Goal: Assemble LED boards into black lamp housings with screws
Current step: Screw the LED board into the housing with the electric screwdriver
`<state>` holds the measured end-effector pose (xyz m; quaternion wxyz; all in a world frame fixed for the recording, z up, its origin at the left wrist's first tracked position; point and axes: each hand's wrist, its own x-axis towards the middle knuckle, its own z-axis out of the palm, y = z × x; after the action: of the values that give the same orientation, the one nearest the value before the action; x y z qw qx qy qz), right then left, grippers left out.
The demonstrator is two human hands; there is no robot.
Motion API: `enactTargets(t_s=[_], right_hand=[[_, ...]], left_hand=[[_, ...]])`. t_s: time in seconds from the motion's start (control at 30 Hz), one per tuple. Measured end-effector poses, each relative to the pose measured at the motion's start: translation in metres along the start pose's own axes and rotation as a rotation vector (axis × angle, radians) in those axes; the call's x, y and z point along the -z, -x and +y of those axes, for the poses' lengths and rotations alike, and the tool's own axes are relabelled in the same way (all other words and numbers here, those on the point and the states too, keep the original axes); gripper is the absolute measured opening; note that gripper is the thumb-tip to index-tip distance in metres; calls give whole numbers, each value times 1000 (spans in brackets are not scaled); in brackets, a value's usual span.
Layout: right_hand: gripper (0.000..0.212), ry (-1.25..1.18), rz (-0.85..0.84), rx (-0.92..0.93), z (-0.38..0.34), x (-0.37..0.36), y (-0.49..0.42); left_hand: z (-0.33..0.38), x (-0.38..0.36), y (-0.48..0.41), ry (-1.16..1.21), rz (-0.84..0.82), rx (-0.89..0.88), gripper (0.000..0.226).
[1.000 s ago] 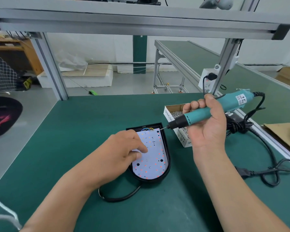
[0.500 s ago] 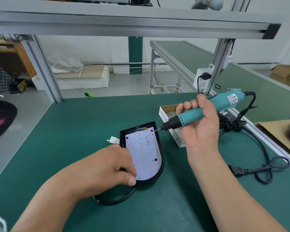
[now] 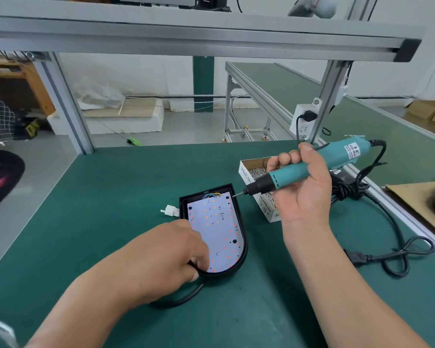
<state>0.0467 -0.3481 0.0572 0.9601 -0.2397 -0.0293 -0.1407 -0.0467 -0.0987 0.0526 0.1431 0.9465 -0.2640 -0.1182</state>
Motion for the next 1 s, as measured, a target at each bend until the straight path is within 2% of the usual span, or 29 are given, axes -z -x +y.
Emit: enactTargets(t_s=[0.13,0.2,0.3,0.4,0.53,0.63,0.77,0.87,1.0], right_hand=[[9,-17,14,16,-5,1,-5],[11,-43,28,46,-12,2,-9],[13,-126,49,95,-27,6,-15],[14,-201,61,149,-43,10,-20],[16,-293,86,223,-62,16,-26],[18,-334,113,257,-73,20,-29],[17,-345,134,259,-77,24,-31],[17,-334,152,243,-77,25,-33],[18,-311,154,238,-75,26,-33]], left_hand=[[-1,-2,2,20,-7,-31,20],[0,0,2,111,12,-33,14],[9,1,-9,284,159,-11,17],[30,2,-39,190,366,16,16],[61,14,-101,-22,454,-15,22],[83,19,-154,-213,406,-37,22],[96,6,-201,-293,194,25,18],[94,1,-217,-260,104,55,12],[89,-1,-221,-155,122,74,13]])
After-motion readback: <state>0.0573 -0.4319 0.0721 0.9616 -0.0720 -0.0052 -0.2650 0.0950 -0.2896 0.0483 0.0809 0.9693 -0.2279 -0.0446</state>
